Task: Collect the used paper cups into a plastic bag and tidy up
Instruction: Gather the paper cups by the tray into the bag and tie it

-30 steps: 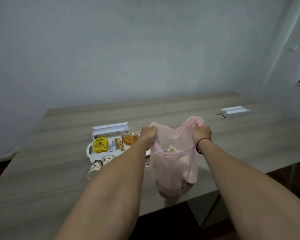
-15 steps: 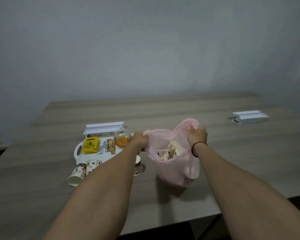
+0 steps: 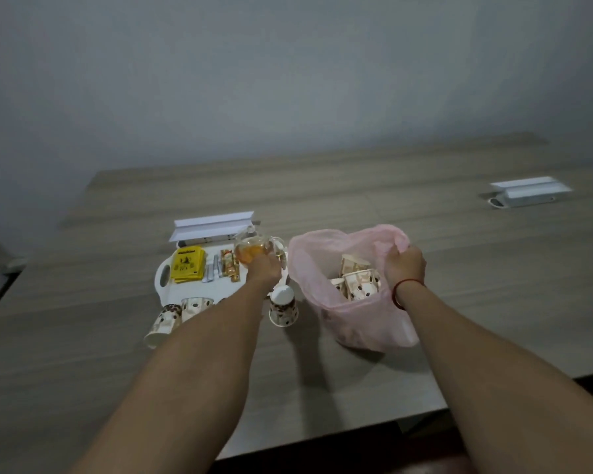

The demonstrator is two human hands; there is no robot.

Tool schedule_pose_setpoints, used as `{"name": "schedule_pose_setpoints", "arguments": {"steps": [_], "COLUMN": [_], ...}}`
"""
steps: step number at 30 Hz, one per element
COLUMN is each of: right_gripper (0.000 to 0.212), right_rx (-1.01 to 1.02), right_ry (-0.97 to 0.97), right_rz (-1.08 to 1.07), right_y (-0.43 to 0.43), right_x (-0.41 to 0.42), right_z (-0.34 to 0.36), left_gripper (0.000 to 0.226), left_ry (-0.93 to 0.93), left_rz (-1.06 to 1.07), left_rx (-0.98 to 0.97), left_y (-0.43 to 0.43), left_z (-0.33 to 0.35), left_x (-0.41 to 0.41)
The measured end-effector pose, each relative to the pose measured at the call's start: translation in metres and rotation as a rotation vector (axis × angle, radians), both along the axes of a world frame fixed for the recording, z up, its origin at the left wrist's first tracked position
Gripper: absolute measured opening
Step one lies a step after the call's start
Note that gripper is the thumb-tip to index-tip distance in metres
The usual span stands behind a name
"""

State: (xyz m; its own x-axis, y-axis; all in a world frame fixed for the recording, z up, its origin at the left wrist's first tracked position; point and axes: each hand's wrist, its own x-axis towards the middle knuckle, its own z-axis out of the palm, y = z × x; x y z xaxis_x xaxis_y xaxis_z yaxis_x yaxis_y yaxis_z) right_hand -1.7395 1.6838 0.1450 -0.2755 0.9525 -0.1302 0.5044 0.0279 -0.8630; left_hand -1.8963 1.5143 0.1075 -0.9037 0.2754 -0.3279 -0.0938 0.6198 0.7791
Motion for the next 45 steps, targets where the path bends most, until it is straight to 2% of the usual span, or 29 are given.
{"name": "schedule_pose_setpoints", "arguments": {"steps": [1, 5, 9, 11, 13, 17, 19, 22, 25, 27, 30, 34, 36, 38, 40, 42, 43, 45], "right_gripper": [0.039, 0.04, 0.04, 0.04, 0.04, 0.039, 0.037, 0.036, 0.035, 0.035, 0.035, 0.036, 0.034, 0.03, 0.026, 0.025, 0.025, 0.025], "right_rx": [-0.004, -0.008, -0.023, -0.027, -0.028, -0.029, -0.032, -0.037, -0.014, 0.009, 0.013, -0.001, -0.02, -0.044, -0.066, -0.077, -0.081, -0.08], "right_ry": [-0.007, -0.025, -0.027, -0.029, -0.023, -0.015, -0.011, 0.005, 0.02, 0.03, 0.039, 0.07, 0.088, 0.112, 0.135, 0.15, 0.156, 0.16], "right_rz": [-0.006, -0.017, -0.031, -0.036, -0.041, -0.04, -0.032, -0.02, 0.008, 0.029, 0.047, 0.061, 0.056, 0.061, 0.078, 0.095, 0.104, 0.126], "right_y": [0.0, -0.003, -0.006, -0.007, -0.007, -0.007, -0.007, -0.011, -0.014, -0.017, -0.02, -0.024, -0.024, -0.026, -0.028, -0.031, -0.032, -0.035], "right_x": [-0.001, -0.006, -0.011, -0.011, -0.012, -0.012, -0.012, -0.014, -0.021, -0.024, -0.027, -0.023, -0.02, -0.016, -0.013, -0.01, -0.009, -0.006], "right_z": [-0.004, -0.018, -0.027, -0.03, -0.031, -0.031, -0.027, -0.016, 0.002, 0.015, 0.024, 0.032, 0.035, 0.037, 0.038, 0.037, 0.036, 0.035], "left_gripper": [0.029, 0.051, 0.062, 0.073, 0.072, 0.059, 0.055, 0.049, 0.041, 0.033, 0.025, 0.039, 0.037, 0.032, 0.042, 0.056, 0.057, 0.053], "left_ry": [0.01, 0.028, 0.078, 0.079, 0.111, 0.094, 0.134, 0.341, 0.503, 0.535, 0.447, 0.397, 0.315, 0.209, 0.134, 0.14, 0.162, 0.167], "left_rz": [-0.017, -0.253, -0.438, -0.478, -0.464, -0.398, -0.295, -0.035, 0.22, 0.231, 0.092, 0.066, -0.054, -0.226, -0.336, -0.429, -0.44, -0.381], "left_rx": [-0.06, -0.282, -0.397, -0.443, -0.43, -0.341, -0.307, -0.237, 0.025, 0.222, 0.386, 0.554, 0.505, 0.352, 0.2, 0.009, -0.035, 0.022], "left_y": [-0.003, -0.004, 0.006, 0.009, 0.01, 0.002, -0.004, -0.008, -0.005, 0.001, 0.016, 0.034, 0.038, 0.037, 0.03, 0.021, 0.018, 0.012], "left_z": [-0.009, -0.047, -0.075, -0.084, -0.092, -0.097, -0.088, -0.05, -0.004, 0.02, 0.037, 0.051, 0.048, 0.033, 0.011, -0.005, -0.009, -0.009], "left_x": [-0.003, -0.012, -0.012, -0.012, -0.014, -0.018, -0.019, -0.02, -0.019, -0.015, 0.004, 0.038, 0.048, 0.053, 0.055, 0.061, 0.065, 0.072]}}
